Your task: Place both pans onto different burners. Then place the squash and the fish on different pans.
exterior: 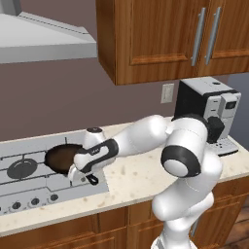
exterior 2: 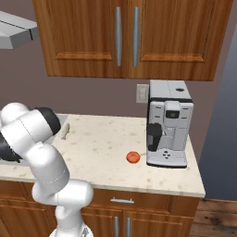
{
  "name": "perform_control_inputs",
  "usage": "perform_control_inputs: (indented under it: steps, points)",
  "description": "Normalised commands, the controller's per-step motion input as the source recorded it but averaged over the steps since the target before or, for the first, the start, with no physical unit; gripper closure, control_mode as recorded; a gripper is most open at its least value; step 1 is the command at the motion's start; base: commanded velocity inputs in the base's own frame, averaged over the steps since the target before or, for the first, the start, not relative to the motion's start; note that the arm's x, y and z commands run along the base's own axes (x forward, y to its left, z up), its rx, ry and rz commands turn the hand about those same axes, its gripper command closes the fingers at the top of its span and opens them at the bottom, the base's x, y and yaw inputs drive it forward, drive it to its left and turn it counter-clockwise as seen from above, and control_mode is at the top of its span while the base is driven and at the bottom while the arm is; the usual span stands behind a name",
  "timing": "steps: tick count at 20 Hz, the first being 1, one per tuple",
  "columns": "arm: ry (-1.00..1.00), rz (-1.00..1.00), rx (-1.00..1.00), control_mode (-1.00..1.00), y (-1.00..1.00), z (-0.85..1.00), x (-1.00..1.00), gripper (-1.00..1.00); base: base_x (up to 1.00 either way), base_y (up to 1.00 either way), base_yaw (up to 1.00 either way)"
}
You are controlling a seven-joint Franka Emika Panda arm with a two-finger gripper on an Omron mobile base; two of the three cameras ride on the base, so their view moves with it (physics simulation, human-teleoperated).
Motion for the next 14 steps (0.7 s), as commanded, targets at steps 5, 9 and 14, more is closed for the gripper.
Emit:
perform_control_inputs:
  steps: [5, 9, 14]
  points:
    - [0.00, -0.07, -0.08, -1.00, 0.13, -0.21, 0.01, 1.00, 0.00, 0.00, 0.00]
    - [0.00, -0.06, -0.06, -1.00, 0.04, -0.21, 0.00, 1.00, 0.00, 0.00, 0.00]
    - [0.00, -0.05, -0.03, -1.00, 0.00, -0.22, -0.14, 1.00, 0.00, 0.00, 0.00]
